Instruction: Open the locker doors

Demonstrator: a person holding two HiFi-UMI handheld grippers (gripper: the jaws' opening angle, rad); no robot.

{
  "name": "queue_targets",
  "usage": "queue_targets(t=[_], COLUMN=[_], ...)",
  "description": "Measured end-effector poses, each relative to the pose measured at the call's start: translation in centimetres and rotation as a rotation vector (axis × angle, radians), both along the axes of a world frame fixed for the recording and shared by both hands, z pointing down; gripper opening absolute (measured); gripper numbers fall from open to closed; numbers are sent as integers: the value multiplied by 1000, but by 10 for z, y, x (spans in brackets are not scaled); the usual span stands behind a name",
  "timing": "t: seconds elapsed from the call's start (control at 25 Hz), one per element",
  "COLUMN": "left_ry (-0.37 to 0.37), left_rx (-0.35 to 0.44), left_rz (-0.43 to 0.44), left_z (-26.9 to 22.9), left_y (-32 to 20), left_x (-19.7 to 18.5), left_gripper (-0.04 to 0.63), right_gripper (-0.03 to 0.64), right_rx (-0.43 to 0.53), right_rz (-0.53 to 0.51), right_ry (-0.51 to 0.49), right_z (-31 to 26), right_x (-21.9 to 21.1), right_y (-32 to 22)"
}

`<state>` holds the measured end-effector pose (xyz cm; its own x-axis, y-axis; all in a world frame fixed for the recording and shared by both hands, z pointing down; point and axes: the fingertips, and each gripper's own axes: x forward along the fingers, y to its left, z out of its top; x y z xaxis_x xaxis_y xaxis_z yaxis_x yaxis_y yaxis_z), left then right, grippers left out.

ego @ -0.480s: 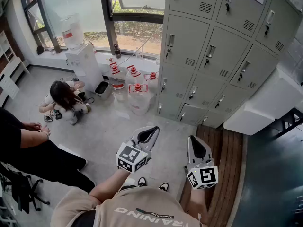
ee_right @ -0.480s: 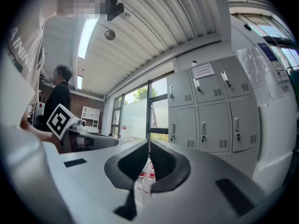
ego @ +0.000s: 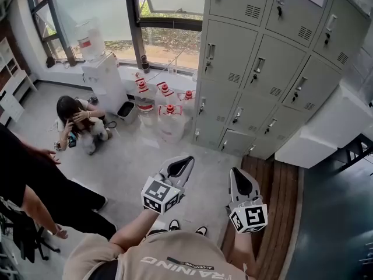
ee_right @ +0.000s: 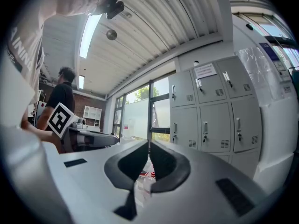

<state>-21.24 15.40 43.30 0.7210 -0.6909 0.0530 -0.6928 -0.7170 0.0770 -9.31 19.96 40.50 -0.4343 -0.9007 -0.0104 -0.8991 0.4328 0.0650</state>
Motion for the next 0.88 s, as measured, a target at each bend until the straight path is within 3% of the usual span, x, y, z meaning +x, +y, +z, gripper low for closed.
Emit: queue_targets(t=[0.48, 0.88], left_ry=[15, 27], left_rx=[-8, -27], left_rz=[9, 51], left_z=[5, 15], left_y=[-10, -46], left_x=[-25, -49], left_gripper=[6, 6], right_gripper=[12, 12], right_rx=[-6, -8], right_rz=[-20, 55], right_ry=[33, 38], right_z=[1, -2], right_x=[-33, -44], right_y=[-8, -31])
